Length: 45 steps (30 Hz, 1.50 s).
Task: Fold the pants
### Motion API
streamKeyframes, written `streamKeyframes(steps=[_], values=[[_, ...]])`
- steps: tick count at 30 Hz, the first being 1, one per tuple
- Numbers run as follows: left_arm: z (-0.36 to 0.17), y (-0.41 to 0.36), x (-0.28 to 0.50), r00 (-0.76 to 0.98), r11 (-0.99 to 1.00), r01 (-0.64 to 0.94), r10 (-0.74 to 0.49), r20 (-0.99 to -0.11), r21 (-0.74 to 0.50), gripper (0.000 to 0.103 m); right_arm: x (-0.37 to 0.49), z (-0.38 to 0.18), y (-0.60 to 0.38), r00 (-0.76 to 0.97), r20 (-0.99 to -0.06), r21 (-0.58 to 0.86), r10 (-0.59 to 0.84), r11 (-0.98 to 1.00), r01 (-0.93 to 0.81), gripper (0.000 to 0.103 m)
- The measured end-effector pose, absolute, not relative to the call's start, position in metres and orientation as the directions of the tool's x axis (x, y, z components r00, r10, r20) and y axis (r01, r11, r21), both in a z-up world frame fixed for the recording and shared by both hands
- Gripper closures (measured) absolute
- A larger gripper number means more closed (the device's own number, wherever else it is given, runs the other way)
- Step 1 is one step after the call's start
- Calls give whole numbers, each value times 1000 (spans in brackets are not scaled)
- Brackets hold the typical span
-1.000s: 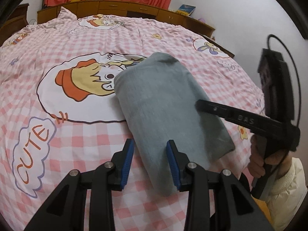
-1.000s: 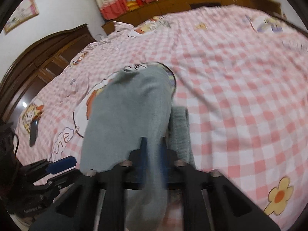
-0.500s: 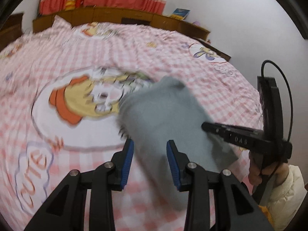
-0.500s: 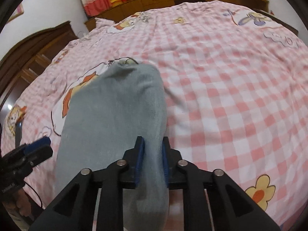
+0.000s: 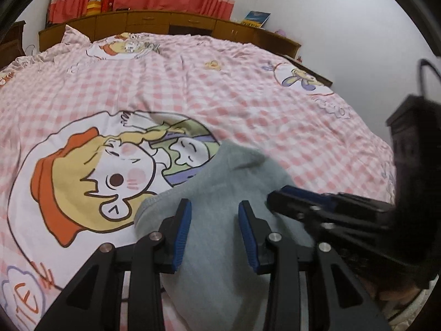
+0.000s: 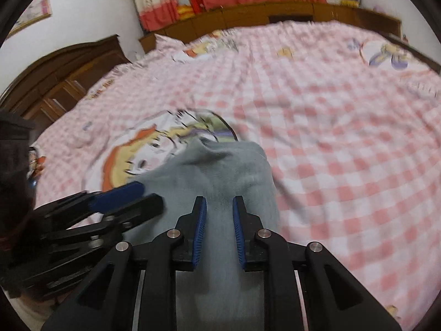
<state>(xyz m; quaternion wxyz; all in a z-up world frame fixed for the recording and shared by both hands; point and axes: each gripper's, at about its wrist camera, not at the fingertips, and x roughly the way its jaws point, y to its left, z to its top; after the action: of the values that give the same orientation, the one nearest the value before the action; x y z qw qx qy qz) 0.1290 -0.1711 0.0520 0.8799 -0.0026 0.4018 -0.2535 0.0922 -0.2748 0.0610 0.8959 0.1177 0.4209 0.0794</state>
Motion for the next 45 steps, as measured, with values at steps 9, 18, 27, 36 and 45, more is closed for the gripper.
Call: streamKeyframes(steps=[9, 18, 27, 36, 45], values=[[34, -184, 129, 577, 883, 449, -404, -710, -138, 62, 99, 26, -289, 648, -708, 331, 280, 942, -45, 82], [58, -161, 98, 531, 882, 409, -439, -724, -235, 62, 81, 50, -291, 597, -745, 350, 298, 936, -30, 73], [57, -146, 47, 527, 899, 368, -412, -743, -237, 59, 21, 67, -284, 601, -753, 301, 268, 952, -47, 72], [28, -136, 44, 436, 880, 310, -467, -769, -360, 52, -1, 45, -284, 594, -780, 265, 199, 964, 25, 67], [37, -138, 36, 490, 894, 333, -436, -755, -300, 50, -4, 47, -292, 598, -770, 303, 223, 952, 35, 66]])
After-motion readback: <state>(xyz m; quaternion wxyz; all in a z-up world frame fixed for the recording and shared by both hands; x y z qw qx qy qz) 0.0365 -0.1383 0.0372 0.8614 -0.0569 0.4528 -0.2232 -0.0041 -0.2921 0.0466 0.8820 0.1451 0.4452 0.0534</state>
